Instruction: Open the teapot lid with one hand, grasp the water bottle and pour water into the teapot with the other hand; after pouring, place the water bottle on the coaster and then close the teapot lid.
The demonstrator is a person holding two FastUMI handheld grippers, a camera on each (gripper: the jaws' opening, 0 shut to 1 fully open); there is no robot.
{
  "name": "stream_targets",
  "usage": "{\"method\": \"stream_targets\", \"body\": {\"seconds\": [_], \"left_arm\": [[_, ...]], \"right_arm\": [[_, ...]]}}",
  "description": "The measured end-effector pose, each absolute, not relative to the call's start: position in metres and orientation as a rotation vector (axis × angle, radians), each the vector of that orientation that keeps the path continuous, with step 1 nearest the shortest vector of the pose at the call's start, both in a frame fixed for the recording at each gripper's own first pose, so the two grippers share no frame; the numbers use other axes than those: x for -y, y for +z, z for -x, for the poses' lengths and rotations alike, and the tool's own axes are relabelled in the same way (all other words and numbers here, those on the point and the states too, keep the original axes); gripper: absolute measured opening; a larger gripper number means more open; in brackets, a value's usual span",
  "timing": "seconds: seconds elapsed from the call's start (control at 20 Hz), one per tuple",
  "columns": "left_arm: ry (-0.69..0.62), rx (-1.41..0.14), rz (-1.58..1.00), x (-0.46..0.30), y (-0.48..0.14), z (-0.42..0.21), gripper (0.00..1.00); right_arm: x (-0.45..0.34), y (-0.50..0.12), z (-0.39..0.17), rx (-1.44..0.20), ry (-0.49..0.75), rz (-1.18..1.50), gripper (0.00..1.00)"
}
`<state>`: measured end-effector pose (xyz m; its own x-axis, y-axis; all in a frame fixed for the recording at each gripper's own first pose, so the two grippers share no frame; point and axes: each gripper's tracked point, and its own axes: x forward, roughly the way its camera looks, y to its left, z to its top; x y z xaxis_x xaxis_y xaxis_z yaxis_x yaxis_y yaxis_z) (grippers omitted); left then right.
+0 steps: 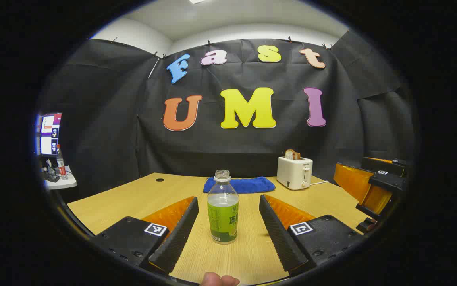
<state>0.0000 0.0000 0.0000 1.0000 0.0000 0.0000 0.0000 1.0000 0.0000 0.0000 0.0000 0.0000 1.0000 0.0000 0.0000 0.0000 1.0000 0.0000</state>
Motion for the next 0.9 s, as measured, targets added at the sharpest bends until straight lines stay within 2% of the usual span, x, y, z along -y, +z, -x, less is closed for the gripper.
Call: {"method": "stream_targets", "body": {"seconds": [0.85, 0.9], "left_arm": [[-0.005, -0.008, -0.019, 0.001, -0.002, 0.001, 0.96], [-0.006, -0.012, -0.018, 0.000, -0.003, 0.001, 0.96]], "right_arm": [[-0.006, -0.013, 0.001, -0.024, -0.002, 0.024, 0.97], [-0.007, -0.012, 0.000, -0.027, -0.001, 0.022, 0.95]]}}
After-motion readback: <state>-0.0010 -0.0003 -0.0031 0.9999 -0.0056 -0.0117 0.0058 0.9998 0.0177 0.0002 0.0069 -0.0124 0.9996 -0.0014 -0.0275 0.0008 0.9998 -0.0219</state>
